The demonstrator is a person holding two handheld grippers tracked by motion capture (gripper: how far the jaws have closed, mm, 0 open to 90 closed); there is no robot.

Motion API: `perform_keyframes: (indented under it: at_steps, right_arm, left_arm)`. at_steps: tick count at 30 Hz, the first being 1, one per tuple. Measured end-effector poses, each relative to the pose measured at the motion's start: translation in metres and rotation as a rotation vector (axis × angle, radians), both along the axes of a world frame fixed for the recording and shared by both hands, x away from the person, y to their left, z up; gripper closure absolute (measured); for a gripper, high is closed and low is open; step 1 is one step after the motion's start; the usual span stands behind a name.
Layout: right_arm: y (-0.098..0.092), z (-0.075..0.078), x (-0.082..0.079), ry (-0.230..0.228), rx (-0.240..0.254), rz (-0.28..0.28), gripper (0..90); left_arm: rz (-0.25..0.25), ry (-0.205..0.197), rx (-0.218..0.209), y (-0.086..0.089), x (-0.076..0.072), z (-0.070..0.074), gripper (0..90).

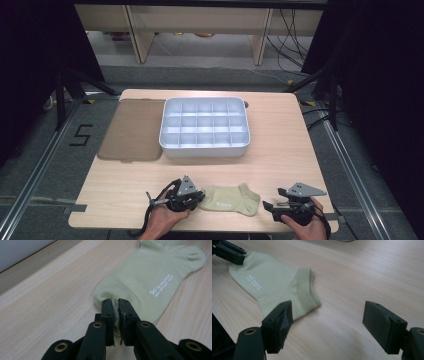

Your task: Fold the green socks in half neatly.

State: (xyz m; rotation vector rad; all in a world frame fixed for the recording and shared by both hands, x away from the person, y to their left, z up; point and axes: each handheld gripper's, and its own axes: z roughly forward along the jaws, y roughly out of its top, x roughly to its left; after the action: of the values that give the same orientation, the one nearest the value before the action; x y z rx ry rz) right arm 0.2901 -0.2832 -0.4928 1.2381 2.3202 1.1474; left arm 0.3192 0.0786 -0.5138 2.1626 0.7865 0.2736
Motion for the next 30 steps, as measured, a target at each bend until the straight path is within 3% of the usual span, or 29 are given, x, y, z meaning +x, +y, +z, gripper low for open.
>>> perform_keyframes:
  at_steps: [1,3,5,6,8,9,10,12,14,15,21,22,25,26,30]
  right_arm:
    - [0.002,0.000,-0.002,0.014,0.023,-0.016,25.9]
    - [0.002,0.000,0.001,-0.013,0.021,0.020,29.0]
    - [0.006,0.002,-0.001,0.005,0.049,0.020,35.8]
    - [0.005,0.003,0.001,-0.026,0.036,0.057,38.3]
    - [0.011,0.005,-0.003,0.011,0.060,0.051,44.5]
    - [0.012,0.006,-0.002,-0.001,0.061,0.073,48.5]
    - [0.014,0.005,0.002,-0.035,0.050,0.108,51.7]
    - [0.021,0.007,0.001,-0.005,0.042,0.110,59.9]
    - [0.026,0.007,0.003,-0.008,0.053,0.159,63.9]
    - [0.029,0.008,0.001,-0.004,0.039,0.140,64.7]
    - [0.042,0.007,0.005,-0.014,0.010,0.217,73.5]
    - [0.050,0.006,0.006,-0.025,-0.002,0.249,79.3]
    - [0.058,0.006,0.006,-0.021,-0.014,0.273,83.7]
    - [0.066,0.006,0.007,-0.017,-0.030,0.305,87.1]
    - [0.080,0.005,0.011,-0.019,-0.049,0.340,89.7]
  left_arm:
    - [0.010,0.003,-0.012,0.000,-0.001,0.000,83.3]
    - [-0.010,-0.022,0.003,0.000,-0.001,0.002,83.4]
    - [0.001,-0.023,-0.002,0.000,-0.003,0.003,83.5]
    - [0.012,-0.023,-0.003,0.000,-0.004,0.004,83.5]
    - [0.004,-0.039,0.002,0.001,-0.005,0.007,83.6]
    - [0.001,-0.042,0.007,0.002,-0.005,0.009,83.6]
    - [-0.005,-0.045,-0.004,0.003,-0.006,0.010,83.6]
    - [0.010,-0.046,-0.006,0.004,-0.007,0.013,83.7]
    - [0.010,-0.049,-0.008,0.006,-0.009,0.014,83.7]
    - [0.021,-0.047,-0.007,0.008,-0.010,0.015,83.7]
    - [0.029,-0.054,-0.007,0.019,-0.011,0.017,83.8]
    - [0.036,-0.059,-0.005,0.022,-0.011,0.018,83.8]
    - [0.034,-0.060,-0.008,0.025,-0.011,0.019,83.8]
    - [0.051,-0.058,-0.004,0.027,-0.013,0.018,83.8]
    - [0.049,-0.044,-0.012,0.029,-0.012,0.017,83.9]
